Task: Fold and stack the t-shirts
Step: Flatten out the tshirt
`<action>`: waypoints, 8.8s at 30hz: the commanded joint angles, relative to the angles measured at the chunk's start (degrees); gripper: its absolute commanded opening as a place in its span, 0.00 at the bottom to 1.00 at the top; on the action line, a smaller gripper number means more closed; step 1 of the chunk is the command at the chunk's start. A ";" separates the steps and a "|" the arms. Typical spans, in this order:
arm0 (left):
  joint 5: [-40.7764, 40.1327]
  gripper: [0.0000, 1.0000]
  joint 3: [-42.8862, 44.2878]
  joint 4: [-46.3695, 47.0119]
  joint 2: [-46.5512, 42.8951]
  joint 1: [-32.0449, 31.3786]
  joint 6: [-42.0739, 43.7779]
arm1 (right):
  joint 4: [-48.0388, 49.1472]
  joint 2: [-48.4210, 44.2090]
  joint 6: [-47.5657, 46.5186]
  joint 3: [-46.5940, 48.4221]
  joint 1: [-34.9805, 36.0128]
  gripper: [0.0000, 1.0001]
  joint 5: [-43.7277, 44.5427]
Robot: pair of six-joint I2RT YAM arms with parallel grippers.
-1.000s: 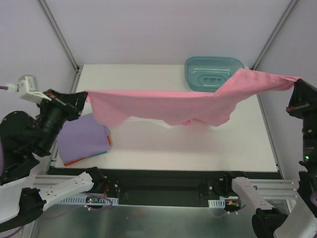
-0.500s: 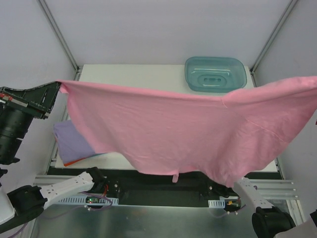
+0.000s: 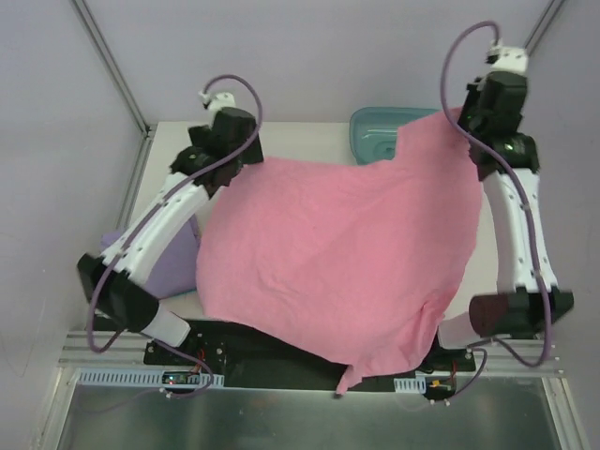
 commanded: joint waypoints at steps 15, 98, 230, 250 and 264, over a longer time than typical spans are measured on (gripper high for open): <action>24.95 0.99 -26.46 -4.27 -1.40 0.82 -13.41 | -13.81 1.12 16.52 -30.61 -0.17 0.97 -14.21; 36.12 0.99 -34.48 5.49 13.36 5.65 -18.78 | -9.58 23.20 18.99 -42.38 -5.26 0.97 -24.76; 49.85 0.00 -70.17 16.58 -22.66 -3.31 -30.65 | -13.80 10.06 9.24 -29.54 57.05 0.01 3.98; 30.85 0.00 -58.81 -6.64 -30.14 -1.73 -24.22 | -10.82 12.68 8.18 -32.87 58.54 0.01 -11.57; 47.80 0.00 -66.38 8.20 -31.20 -2.95 -24.67 | -18.54 7.95 10.47 -36.13 58.90 0.01 -5.51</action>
